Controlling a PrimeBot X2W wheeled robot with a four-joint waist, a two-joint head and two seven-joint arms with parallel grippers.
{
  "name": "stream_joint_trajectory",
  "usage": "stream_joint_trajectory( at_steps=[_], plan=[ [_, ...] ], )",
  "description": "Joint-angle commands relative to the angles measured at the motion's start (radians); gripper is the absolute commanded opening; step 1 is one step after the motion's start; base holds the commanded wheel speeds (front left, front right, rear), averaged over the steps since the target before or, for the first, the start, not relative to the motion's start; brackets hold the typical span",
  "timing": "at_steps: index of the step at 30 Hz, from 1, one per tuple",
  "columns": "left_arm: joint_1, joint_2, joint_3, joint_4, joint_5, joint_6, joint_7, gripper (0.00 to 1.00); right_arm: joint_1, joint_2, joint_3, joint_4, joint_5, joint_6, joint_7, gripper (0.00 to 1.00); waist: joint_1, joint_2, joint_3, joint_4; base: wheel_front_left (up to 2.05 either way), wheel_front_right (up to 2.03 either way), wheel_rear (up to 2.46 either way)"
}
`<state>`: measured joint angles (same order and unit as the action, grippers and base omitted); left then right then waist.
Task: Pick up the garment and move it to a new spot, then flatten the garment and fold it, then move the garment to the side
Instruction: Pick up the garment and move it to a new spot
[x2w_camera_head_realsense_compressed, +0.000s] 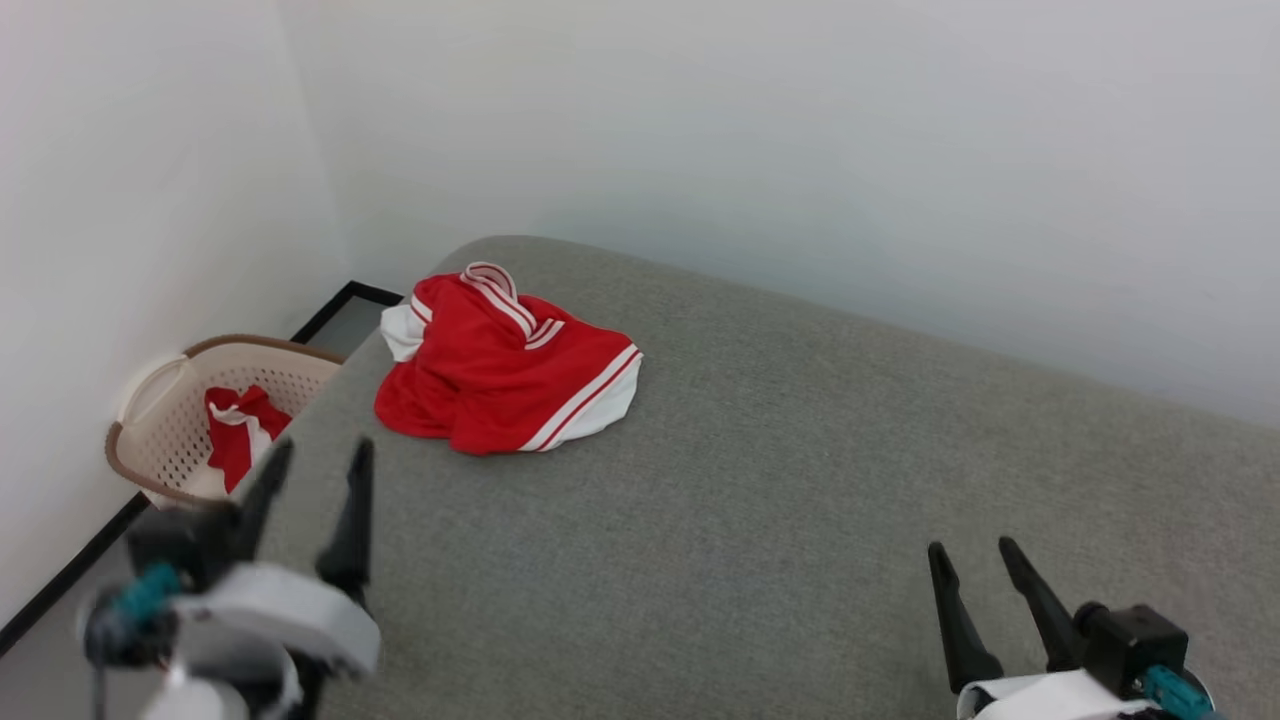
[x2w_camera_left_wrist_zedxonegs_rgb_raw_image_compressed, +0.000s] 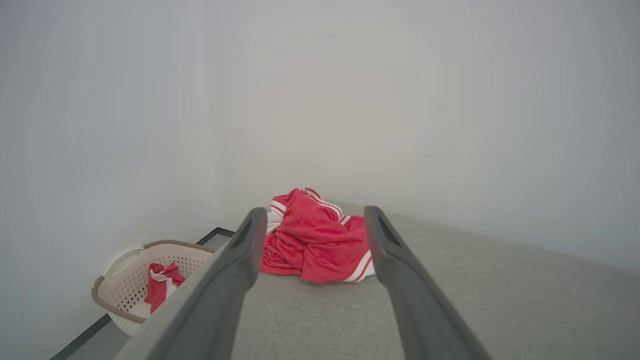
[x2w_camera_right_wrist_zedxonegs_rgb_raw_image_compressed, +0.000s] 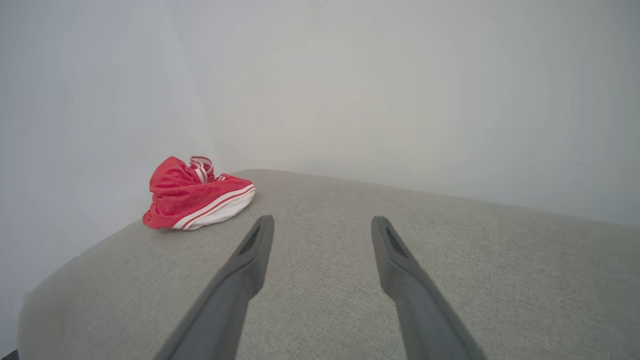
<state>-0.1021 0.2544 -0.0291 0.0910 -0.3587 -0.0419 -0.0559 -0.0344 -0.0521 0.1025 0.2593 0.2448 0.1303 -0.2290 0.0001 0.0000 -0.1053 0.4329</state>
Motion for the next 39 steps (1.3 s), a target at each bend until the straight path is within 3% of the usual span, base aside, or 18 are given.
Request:
stream_joint_trajectory(
  at_steps=[1, 11, 23, 33, 39],
  plan=[
    [-0.026, 0.014, 0.007, 0.001, -0.013, -0.009, 0.013, 1.0, 0.01, 0.003, 0.002, -0.006, -0.003, 0.001, 0.002, 1.0, -0.0001, 0.0, 0.015, -0.017, 0.0, 0.0, 0.0],
    [-0.313, 0.13, 0.037, 0.044, -0.119, -0.059, 0.195, 1.0, -0.06, -0.064, -0.01, -0.126, -0.039, 0.001, 0.067, 1.0, -0.0001, 0.0, 0.248, -0.157, 0.0, 0.0, 0.0],
    [-0.662, 0.267, -0.005, 0.312, -0.243, -0.083, 0.492, 1.0, -0.141, -0.101, -0.052, -0.311, -0.051, 0.001, 0.123, 1.0, -0.0001, 0.0, 0.527, -0.29, 0.0, 0.0, 0.0],
    [-0.84, 0.312, -0.057, 0.619, -0.224, -0.048, 0.678, 1.0, -0.172, -0.104, -0.06, -0.411, -0.056, 0.001, 0.156, 1.0, -0.0001, 0.0, 0.645, -0.348, 0.0, 0.0, 0.0],
    [-0.914, 0.3, -0.097, 0.783, -0.201, -0.039, 0.729, 1.0, -0.182, -0.105, -0.066, -0.447, -0.054, 0.001, 0.175, 1.0, -0.0001, 0.0, 0.68, -0.36, 0.0, 0.0, 0.0]
  ],
)
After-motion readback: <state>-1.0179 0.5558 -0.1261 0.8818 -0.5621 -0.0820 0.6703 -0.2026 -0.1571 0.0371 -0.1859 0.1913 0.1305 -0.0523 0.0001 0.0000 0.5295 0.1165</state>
